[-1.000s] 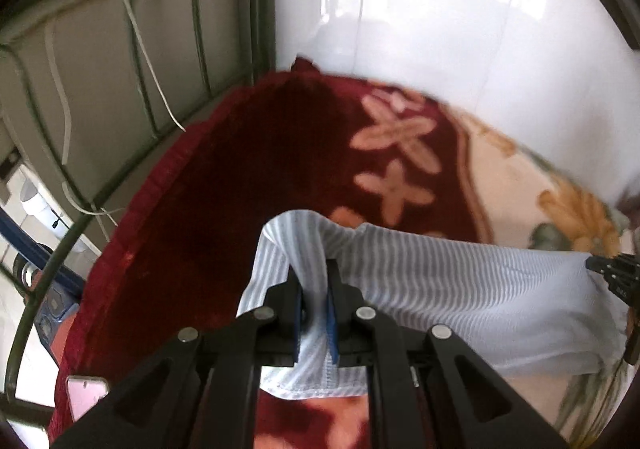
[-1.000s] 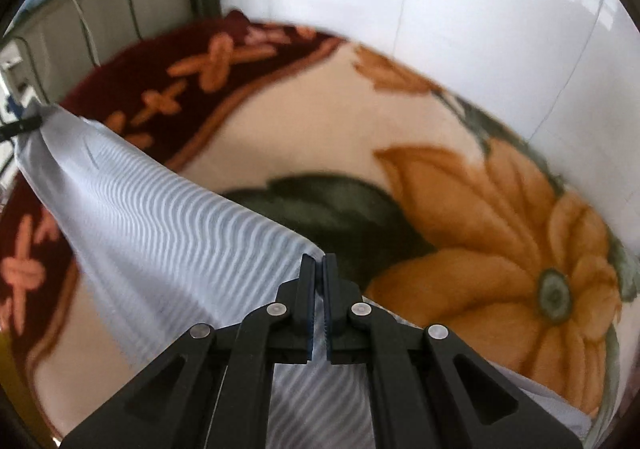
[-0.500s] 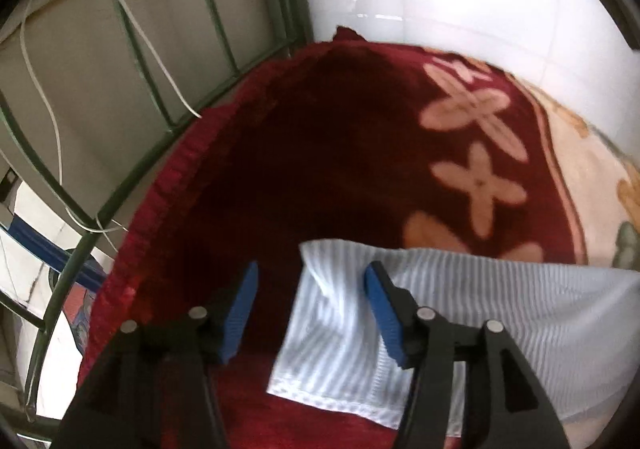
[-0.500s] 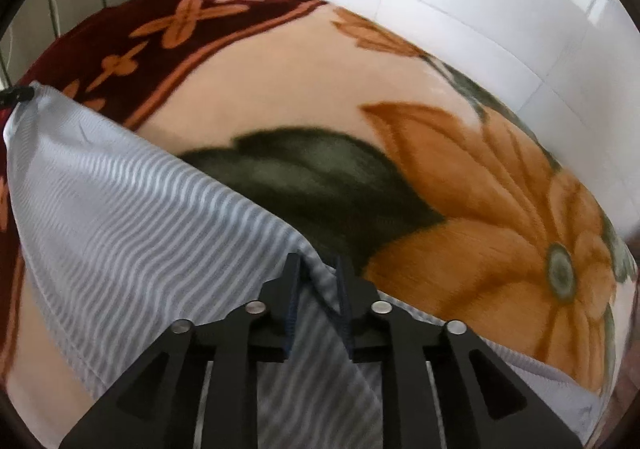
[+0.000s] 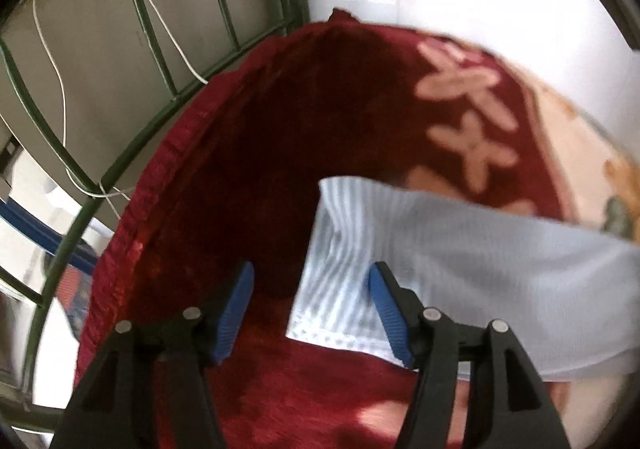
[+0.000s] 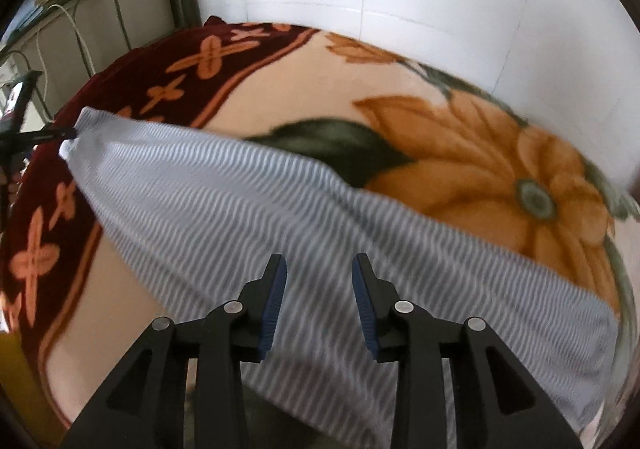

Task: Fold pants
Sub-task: 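Move both grippers to the long edge of the striped pants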

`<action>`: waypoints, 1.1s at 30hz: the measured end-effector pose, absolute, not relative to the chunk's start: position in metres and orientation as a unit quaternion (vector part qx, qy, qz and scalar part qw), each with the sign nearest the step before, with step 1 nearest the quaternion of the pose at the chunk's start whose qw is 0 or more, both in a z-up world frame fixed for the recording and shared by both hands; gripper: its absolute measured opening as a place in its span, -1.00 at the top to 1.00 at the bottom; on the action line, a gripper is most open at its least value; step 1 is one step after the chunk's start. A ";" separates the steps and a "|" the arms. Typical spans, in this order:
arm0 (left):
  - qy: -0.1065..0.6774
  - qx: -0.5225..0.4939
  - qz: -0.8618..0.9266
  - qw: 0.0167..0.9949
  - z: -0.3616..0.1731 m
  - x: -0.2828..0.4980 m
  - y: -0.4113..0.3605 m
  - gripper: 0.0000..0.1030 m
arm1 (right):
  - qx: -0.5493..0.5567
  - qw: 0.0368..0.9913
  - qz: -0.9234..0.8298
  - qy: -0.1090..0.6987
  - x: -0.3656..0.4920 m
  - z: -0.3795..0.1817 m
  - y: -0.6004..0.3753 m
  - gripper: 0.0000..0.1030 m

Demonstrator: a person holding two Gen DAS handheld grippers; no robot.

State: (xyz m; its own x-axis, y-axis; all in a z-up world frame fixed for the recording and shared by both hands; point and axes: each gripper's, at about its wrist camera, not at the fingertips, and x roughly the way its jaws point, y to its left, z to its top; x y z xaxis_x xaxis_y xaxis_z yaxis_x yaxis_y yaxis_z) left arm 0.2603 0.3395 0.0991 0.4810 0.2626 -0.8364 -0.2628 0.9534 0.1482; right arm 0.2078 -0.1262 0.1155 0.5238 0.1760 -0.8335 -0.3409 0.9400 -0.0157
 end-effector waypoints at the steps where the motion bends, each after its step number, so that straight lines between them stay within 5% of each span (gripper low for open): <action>1: 0.482 0.019 0.166 0.860 0.094 0.262 0.340 -0.30 | -0.093 0.867 0.144 0.468 0.203 0.111 -0.127 0.32; 16: 0.446 0.019 0.181 0.876 0.122 0.237 0.329 -0.37 | -0.009 0.879 0.094 0.468 0.156 0.119 -0.177 0.32; 33: 0.480 -0.011 -0.028 0.877 0.123 0.200 0.125 -0.37 | 0.110 0.875 0.031 0.470 0.091 0.109 -0.265 0.05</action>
State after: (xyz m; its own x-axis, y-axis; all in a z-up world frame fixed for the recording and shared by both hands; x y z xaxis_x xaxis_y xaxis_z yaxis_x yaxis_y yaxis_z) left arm 0.1995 0.1249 0.1230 0.5379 -0.0599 -0.8409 0.0391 0.9982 -0.0460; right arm 0.0909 -0.2654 0.1094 0.5561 0.1588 -0.8158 0.0487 0.9737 0.2227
